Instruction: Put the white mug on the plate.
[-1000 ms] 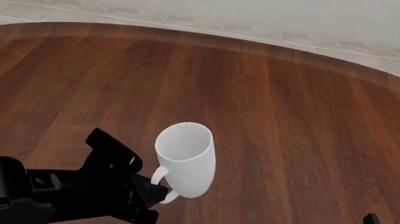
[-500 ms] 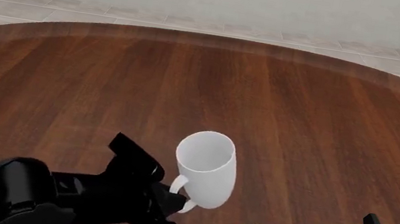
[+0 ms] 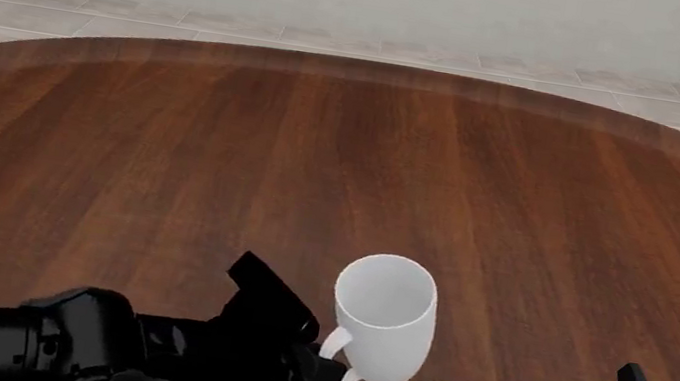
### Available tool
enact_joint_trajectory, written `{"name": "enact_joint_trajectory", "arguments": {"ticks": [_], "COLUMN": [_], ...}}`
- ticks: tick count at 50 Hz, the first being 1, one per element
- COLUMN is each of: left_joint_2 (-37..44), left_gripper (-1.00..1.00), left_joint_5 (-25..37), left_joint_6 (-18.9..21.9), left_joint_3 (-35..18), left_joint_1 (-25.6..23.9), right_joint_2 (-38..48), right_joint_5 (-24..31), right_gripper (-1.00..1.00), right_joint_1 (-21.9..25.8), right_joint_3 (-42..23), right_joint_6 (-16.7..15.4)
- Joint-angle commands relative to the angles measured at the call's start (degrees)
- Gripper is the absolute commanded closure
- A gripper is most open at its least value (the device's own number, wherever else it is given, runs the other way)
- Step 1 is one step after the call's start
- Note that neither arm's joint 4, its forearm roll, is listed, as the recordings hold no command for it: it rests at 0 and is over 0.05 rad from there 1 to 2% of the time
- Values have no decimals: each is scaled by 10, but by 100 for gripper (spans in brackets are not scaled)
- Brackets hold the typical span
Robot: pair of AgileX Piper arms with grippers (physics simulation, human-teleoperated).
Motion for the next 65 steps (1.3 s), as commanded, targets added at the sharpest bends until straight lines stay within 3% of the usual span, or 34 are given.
{"name": "enact_joint_trajectory", "arguments": {"ticks": [1, 65], "left_joint_2": [20, 94], "left_gripper": [100, 100], "left_joint_5": [-8, -38], "left_joint_6": [4, 9], "left_joint_3": [-12, -48], "left_joint_1": [-20, -105], "right_joint_2": [0, 0], "right_joint_5": [0, 0], "right_gripper": [-100, -100], "right_joint_1": [0, 0], "right_joint_3": [0, 0], "right_joint_6": [-1, -1]}}
